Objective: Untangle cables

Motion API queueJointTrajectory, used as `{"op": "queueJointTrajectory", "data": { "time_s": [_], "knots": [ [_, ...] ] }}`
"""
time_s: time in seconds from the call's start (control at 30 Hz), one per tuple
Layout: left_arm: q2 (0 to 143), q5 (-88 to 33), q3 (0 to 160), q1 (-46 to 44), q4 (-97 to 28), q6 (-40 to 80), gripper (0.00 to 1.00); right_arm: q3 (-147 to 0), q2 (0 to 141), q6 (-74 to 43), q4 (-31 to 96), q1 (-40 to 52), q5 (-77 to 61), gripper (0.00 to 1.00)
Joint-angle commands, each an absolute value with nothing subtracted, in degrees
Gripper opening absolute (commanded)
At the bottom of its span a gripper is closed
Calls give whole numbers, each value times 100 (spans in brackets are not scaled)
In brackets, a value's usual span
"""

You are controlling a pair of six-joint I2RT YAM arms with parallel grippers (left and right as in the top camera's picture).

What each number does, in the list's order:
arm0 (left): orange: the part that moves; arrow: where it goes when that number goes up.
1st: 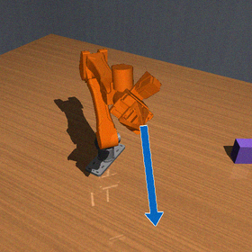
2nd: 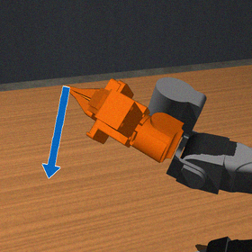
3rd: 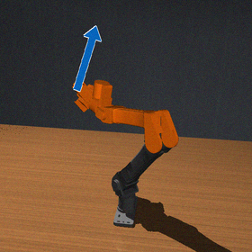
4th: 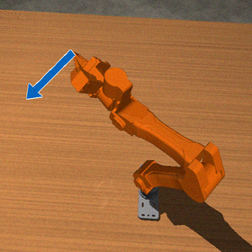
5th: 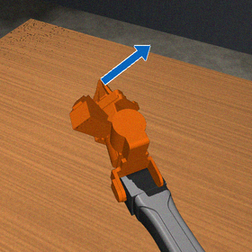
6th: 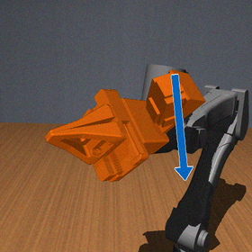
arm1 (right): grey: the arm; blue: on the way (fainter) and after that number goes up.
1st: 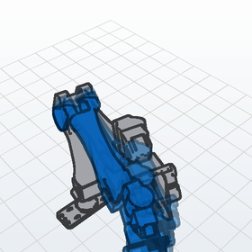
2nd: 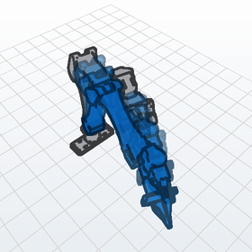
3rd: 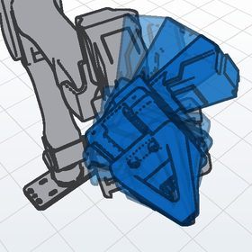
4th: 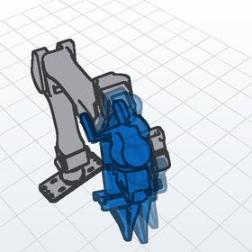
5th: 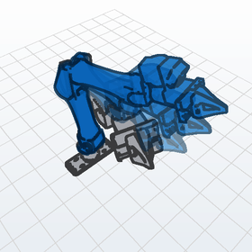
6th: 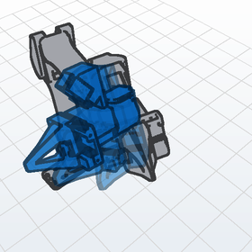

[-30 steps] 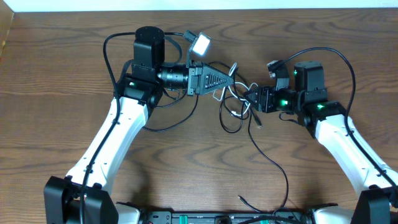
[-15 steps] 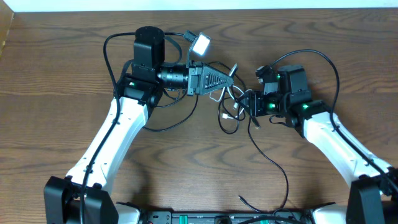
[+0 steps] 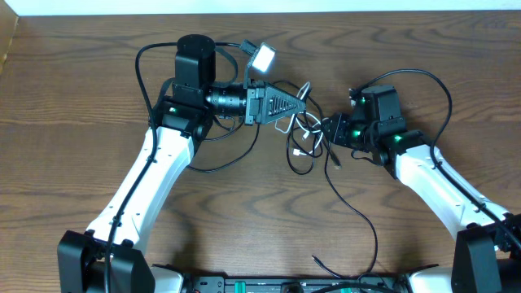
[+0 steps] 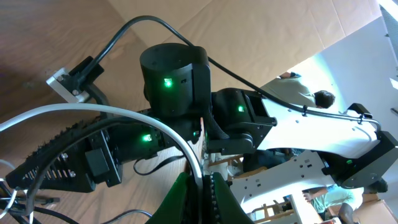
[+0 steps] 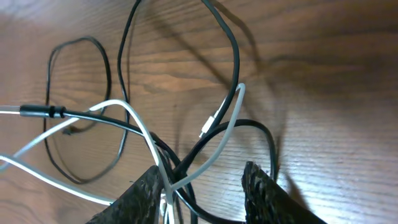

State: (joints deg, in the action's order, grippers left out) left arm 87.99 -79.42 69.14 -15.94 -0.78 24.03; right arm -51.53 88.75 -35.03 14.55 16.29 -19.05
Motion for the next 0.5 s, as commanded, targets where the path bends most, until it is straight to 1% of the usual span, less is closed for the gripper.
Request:
{"op": "queueJointTrajectory", "data": {
  "time_s": [0.0,0.13,0.3,0.47],
  "knots": [
    [8667,-8103,7022,-1577,-32,2390,7,-5120,8906,-4353,1474,1660,-2237,40],
    [8667,-8106,7022,-1577,-32,2390,7,-5120,8906,-4989,1435,1662,-2375,39],
    [8667,-8106,7022,-1577,-32,2392,7,-5120,8921,-5107,1433,1662,-2316,37],
    [8667,-8106,7022,-1577,-32,2392,8,-5120,9212,-5485,1310,1747,-2263,35]
  ]
}}
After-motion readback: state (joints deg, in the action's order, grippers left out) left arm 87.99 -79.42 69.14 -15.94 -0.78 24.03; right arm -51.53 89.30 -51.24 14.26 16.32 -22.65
